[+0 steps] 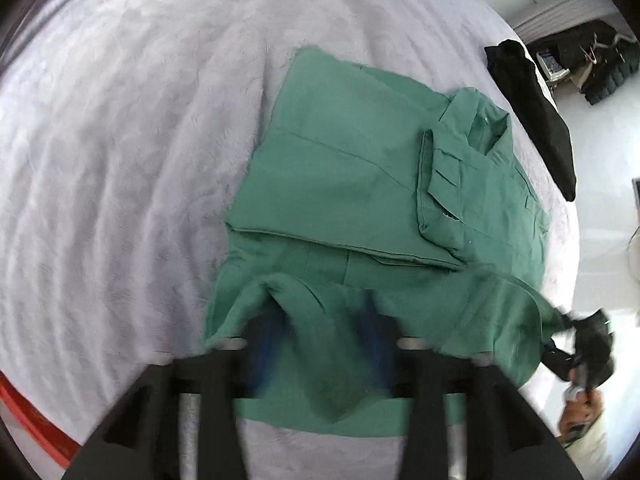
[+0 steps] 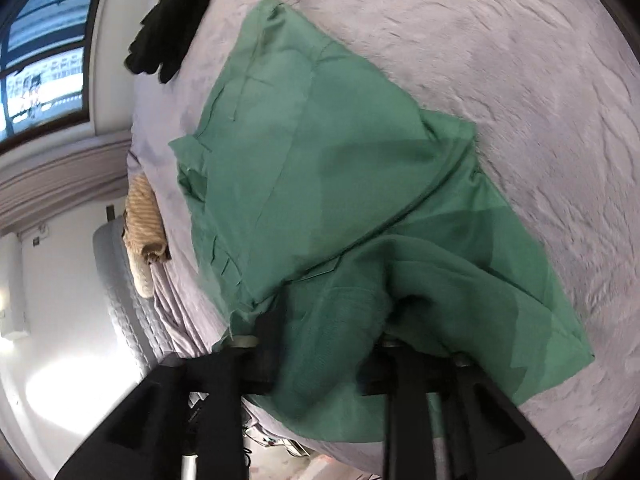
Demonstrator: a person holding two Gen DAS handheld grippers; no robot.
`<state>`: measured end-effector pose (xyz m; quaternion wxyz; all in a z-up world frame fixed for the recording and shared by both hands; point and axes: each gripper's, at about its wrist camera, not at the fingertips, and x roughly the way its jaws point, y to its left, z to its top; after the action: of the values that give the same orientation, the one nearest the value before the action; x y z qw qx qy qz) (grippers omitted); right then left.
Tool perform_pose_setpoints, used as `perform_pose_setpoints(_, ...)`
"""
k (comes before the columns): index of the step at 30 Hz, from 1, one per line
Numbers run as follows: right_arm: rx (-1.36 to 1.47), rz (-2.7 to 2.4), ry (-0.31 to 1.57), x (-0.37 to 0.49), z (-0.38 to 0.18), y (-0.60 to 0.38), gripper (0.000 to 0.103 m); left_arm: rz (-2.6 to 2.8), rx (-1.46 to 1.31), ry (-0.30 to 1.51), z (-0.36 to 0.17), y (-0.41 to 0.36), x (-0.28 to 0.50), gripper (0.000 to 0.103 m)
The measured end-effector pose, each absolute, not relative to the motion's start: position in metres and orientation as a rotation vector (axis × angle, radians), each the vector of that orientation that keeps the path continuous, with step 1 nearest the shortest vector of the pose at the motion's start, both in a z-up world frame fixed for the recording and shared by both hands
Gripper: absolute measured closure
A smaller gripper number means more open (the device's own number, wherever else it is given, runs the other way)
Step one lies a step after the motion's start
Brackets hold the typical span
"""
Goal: Fold large clothes
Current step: 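Lift the hem with both grippers and fold it over toward the collar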
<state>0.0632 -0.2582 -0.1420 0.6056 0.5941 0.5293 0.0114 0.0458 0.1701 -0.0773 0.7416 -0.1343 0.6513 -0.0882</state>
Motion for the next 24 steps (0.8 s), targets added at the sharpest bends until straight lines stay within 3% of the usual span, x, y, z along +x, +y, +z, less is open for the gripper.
perform_pose_setpoints(1, 1.359, 0.036, 1.207, 0.065, -0.139, -0.26, 0.02, -0.157, -0.251, 1.393, -0.07, 0.171, 0.045, 0.007)
perform_pose_setpoints(2, 1.342, 0.047, 1.201, 0.067, -0.136, -0.265, 0.02, -0.131, -0.212, 1.348, -0.059, 0.173, 0.042, 0.002)
perform_pose_setpoints(7, 1.064, 0.051, 1.254, 0.091, -0.109, -0.268, 0.02, -0.104, -0.137, 1.307, -0.044, 0.173, 0.049, 0.002)
perform_pose_setpoints(15, 0.543, -0.017, 1.394, 0.115, -0.122, -0.23, 0.02, -0.167, -0.049, 1.443, -0.114, 0.152, 0.075, 0.003)
perform_pose_setpoints(16, 0.513, -0.022, 1.413, 0.118, -0.129, -0.226, 0.02, -0.183, -0.041, 1.46, -0.124, 0.15, 0.077, 0.005)
perform_pose_setpoints(18, 0.466, -0.037, 1.471, 0.119, -0.148, -0.217, 0.021, -0.202, -0.029, 1.492, -0.138, 0.146, 0.081, 0.02)
perform_pose_setpoints(19, 0.435, -0.036, 1.51, 0.119, -0.158, -0.21, 0.03, -0.199, -0.016, 1.502, -0.144, 0.145, 0.081, 0.041)
perform_pose_setpoints(20, 0.41, -0.036, 1.522, 0.117, -0.162, -0.205, 0.06, -0.209, 0.0, 1.513, -0.148, 0.143, 0.081, 0.066)
perform_pose_setpoints(22, 0.276, -0.076, 1.518, 0.11, -0.156, -0.19, 0.091, -0.199, 0.047, 1.496, -0.146, 0.141, 0.077, 0.082)
perform_pose_setpoints(23, 0.238, -0.078, 1.497, 0.106, -0.148, -0.185, 0.097, -0.211, 0.048, 1.477, -0.141, 0.141, 0.074, 0.09)
perform_pose_setpoints(24, 0.217, -0.068, 1.47, 0.099, -0.136, -0.18, 0.097, -0.229, 0.037, 1.463, -0.134, 0.143, 0.07, 0.091)
